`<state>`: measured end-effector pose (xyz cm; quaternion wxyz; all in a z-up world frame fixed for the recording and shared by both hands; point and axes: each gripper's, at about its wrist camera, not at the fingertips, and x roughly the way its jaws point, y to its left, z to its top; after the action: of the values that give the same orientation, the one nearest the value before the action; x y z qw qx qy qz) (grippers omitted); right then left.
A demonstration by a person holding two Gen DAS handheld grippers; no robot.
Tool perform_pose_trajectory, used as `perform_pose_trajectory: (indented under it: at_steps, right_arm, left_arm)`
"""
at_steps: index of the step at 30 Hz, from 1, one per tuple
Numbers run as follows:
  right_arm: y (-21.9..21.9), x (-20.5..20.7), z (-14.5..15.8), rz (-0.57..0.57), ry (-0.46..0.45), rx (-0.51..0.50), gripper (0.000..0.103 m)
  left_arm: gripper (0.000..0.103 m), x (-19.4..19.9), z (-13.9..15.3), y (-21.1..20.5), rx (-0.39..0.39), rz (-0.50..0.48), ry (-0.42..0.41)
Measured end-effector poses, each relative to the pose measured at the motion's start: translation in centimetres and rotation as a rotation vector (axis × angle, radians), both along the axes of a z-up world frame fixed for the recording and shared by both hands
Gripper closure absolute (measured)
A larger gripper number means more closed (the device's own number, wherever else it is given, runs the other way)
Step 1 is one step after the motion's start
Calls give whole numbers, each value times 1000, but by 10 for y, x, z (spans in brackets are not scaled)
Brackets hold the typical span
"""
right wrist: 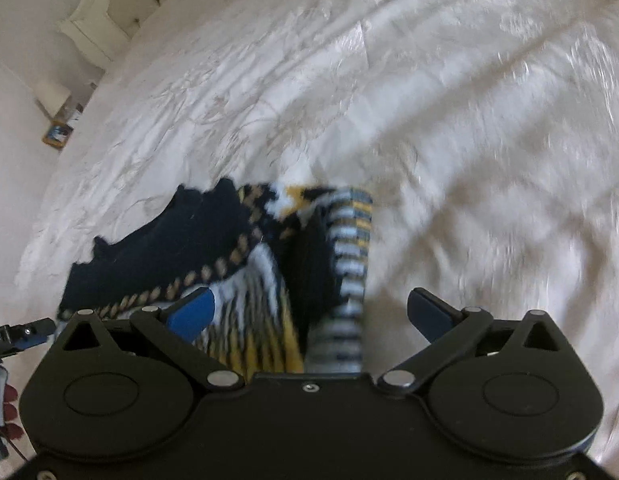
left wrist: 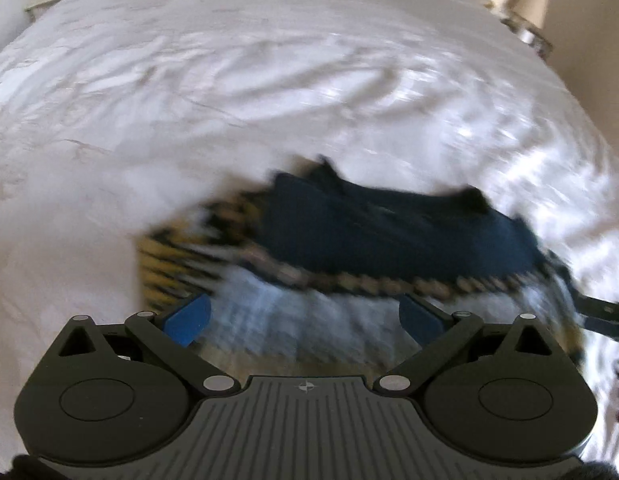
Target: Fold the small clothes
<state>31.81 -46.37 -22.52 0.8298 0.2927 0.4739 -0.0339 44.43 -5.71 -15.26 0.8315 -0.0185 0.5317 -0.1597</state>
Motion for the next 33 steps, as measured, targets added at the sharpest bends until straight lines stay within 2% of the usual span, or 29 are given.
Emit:
perform_pose_trajectory:
  at_steps: [7, 13, 17, 20, 29, 33]
  right_arm:
    - [6, -22, -6, 34, 4, 69, 1]
    - [-1, -26, -7, 51, -7, 113, 1]
    - [-7, -22, -10, 79, -27, 155, 1]
    - [-10, -14, -14, 107, -44, 190, 1]
    - [-7, 23, -46, 215, -38, 283, 0]
    - [-9, 36, -53, 194, -57, 355, 0]
  left_arm:
    - [1, -21, -11, -52, -4, -95, 31]
    - [1, 7, -32, -81, 124, -72, 17]
    - [1, 29, -60, -87, 189, -65, 88]
    - [0, 36, -72, -91, 211, -66, 105]
    - [0, 36, -77, -86, 185, -65, 100]
    - [0, 38, -78, -87, 192, -65, 104]
